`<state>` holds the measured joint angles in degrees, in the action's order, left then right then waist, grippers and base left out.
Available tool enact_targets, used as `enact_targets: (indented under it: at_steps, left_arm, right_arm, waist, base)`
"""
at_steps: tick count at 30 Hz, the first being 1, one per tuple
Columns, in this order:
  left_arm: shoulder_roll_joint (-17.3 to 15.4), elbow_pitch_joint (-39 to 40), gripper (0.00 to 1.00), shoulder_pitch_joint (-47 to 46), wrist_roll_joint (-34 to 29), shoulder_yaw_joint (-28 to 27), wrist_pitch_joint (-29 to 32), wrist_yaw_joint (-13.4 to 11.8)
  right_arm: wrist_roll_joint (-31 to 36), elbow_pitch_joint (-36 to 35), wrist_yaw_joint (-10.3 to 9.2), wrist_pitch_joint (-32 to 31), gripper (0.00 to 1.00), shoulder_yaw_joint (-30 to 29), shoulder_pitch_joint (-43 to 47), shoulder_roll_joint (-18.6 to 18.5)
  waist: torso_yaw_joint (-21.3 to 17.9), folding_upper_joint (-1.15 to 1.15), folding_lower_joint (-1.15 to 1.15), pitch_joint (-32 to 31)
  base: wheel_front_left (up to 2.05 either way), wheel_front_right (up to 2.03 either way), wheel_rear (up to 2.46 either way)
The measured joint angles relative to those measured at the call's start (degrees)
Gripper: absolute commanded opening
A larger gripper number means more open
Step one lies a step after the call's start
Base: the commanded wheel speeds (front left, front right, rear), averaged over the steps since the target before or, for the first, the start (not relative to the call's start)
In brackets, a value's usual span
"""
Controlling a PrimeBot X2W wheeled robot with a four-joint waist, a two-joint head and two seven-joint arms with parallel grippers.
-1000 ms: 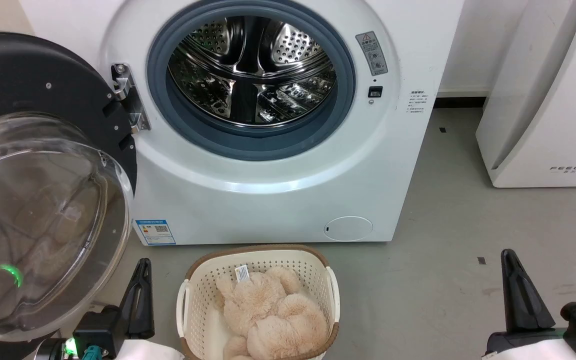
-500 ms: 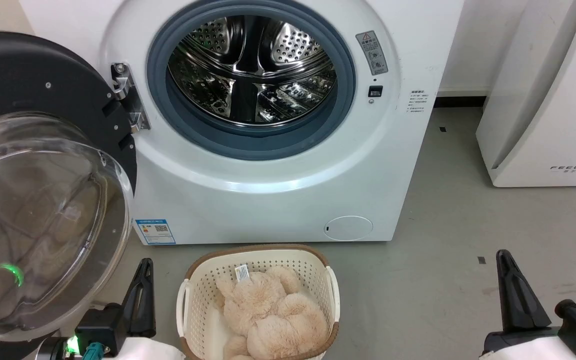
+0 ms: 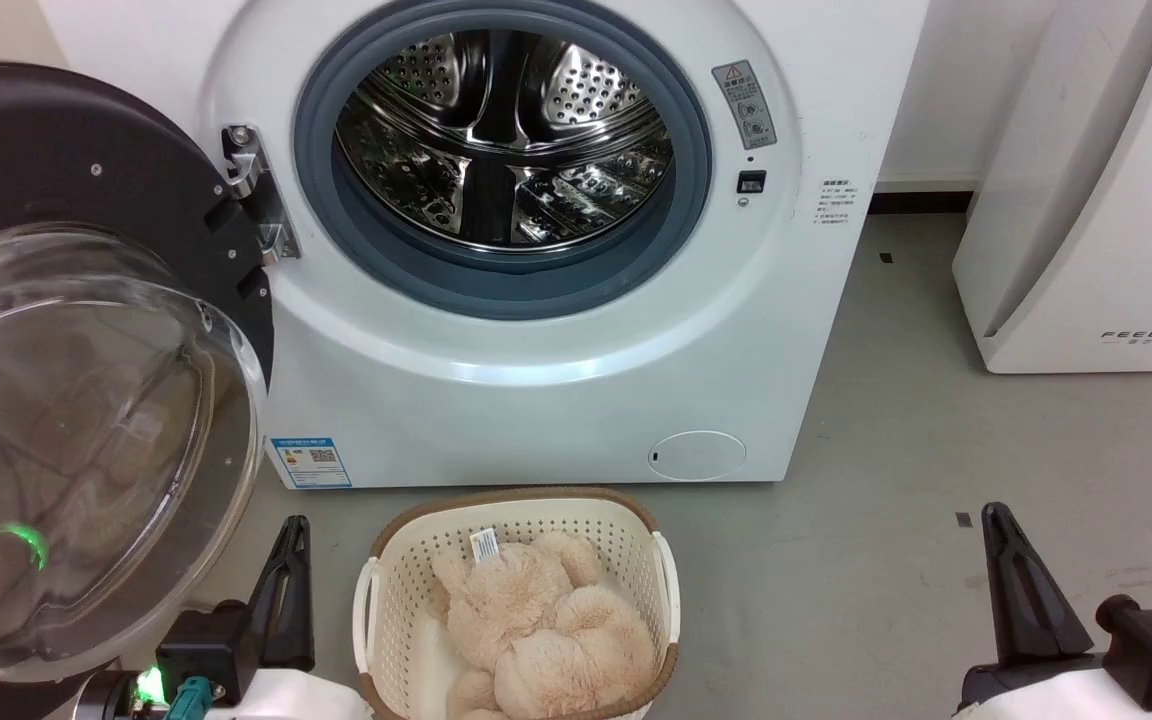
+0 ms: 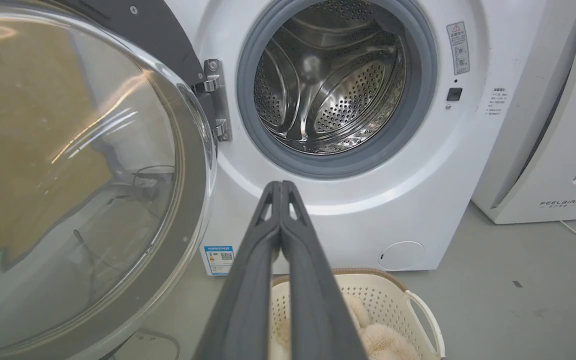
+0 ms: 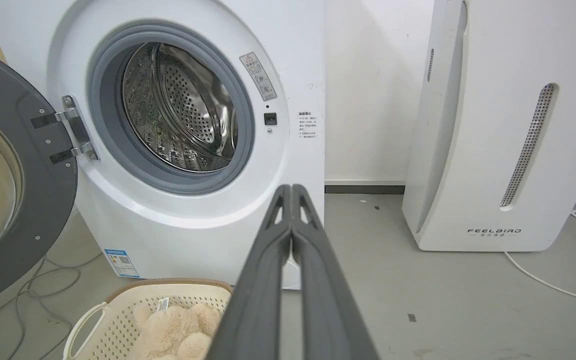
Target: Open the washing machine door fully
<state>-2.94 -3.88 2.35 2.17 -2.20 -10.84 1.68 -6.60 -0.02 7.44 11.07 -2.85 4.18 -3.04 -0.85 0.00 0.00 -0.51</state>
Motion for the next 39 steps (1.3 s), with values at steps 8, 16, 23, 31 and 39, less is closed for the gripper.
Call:
enact_targets:
  at_steps: [8,16,23,31,39]
  left_arm:
    - [0.0,0.3,0.00,0.0,-0.1,0.2,0.8,-0.1]
    - [0.0,0.6,0.00,-0.1,-0.1,0.4,1.8,-0.2]
    - [0.0,0.8,0.00,-0.2,-0.5,0.7,2.6,-0.3]
    - [0.0,1.2,0.00,-0.3,-0.5,0.9,3.5,-0.5]
    - [0.0,1.6,0.00,-0.3,-0.6,1.1,4.5,-0.5]
  right_arm:
    - [1.0,0.0,0.00,-1.1,0.00,0.3,-0.1,0.0]
    - [1.2,0.0,0.00,-1.9,0.00,0.4,-0.4,0.0]
    - [1.6,0.0,0.00,-2.7,0.00,0.7,-0.9,0.0]
    - [2.1,0.0,0.00,-3.7,0.00,0.9,-1.2,0.0]
    - [2.6,0.0,0.00,-4.6,0.00,1.2,-1.3,0.0]
  waist:
    - [0.1,0.00,0.00,0.0]
    - [0.1,0.00,0.00,0.1]
    - [0.2,0.00,0.00,0.1]
    - [0.3,0.00,0.00,0.2]
    - [0.4,0.00,0.00,0.2]
  base:
    - [0.00,0.00,0.00]
    - [0.00,0.00,0.00]
    - [0.00,0.00,0.00]
    - [0.00,0.00,0.00]
    - [0.00,0.00,0.00]
